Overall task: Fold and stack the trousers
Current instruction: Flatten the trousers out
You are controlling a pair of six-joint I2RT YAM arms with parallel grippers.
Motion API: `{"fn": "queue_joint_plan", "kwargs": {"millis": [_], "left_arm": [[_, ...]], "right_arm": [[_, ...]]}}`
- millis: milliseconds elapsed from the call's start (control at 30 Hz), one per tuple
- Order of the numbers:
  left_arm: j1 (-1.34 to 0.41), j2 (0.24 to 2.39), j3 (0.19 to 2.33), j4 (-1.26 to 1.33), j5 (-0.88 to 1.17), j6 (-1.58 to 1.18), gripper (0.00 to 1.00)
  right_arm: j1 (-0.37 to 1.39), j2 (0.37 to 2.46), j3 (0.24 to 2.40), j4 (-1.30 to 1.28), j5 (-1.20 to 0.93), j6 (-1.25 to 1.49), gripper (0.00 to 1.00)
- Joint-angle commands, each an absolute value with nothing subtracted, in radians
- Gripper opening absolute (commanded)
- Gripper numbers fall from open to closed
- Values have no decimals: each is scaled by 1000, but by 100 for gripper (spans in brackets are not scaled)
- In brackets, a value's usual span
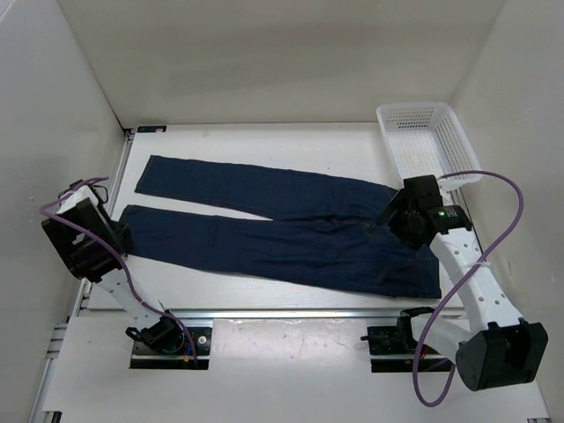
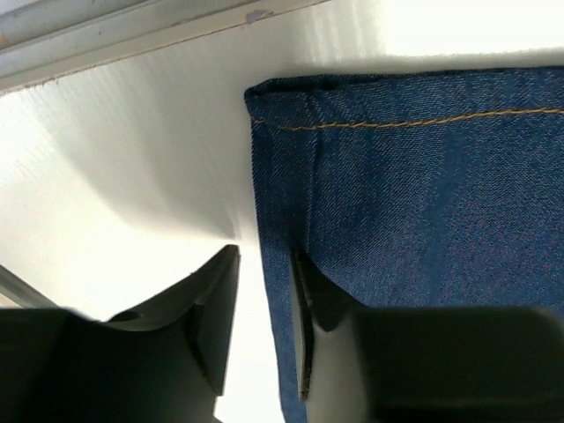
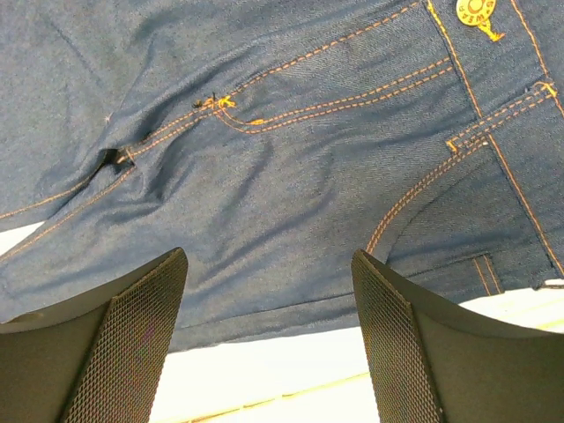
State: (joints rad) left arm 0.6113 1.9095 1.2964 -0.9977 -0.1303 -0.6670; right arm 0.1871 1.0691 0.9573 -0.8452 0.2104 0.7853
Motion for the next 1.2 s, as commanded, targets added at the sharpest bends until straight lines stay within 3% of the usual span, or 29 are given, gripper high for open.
{"fn": "queue_joint_plan", "kwargs": {"millis": [0,100,233,533,633,700,767,933,1033,1167], "left_arm": [[600,1908,1302,-973,-153,-649,40],[581,1924,1322,-973,-173,-626,37],[526,1924,1331,-963,-208,-626,48],[497,1924,1331,-954,-209,-585,58],[477,1936,1342,-945,-200,-575,56],[477,1936,1342,-956,-209,-584,47],[477,1870,1326,-956,-225,-609,49],[477,1749,1310,-956,-264,-640,66],[477,1749,1310,-956,-204,-620,85],[477,1772,1289,-943,-166,-609,92]], "right_arm": [[189,1046,957,-890,204,788,80],[189,1037,966,-899,204,798,80],[189,1028,988,-908,213,798,80],[179,1009,997,-917,213,798,80],[179,1000,1006,-926,213,798,80],[179,989,1006,-927,213,788,80],[179,980,1006,-936,222,788,80],[179,980,996,-936,222,779,80],[179,991,996,-936,222,770,80],[179,991,1005,-936,222,770,80]]}}
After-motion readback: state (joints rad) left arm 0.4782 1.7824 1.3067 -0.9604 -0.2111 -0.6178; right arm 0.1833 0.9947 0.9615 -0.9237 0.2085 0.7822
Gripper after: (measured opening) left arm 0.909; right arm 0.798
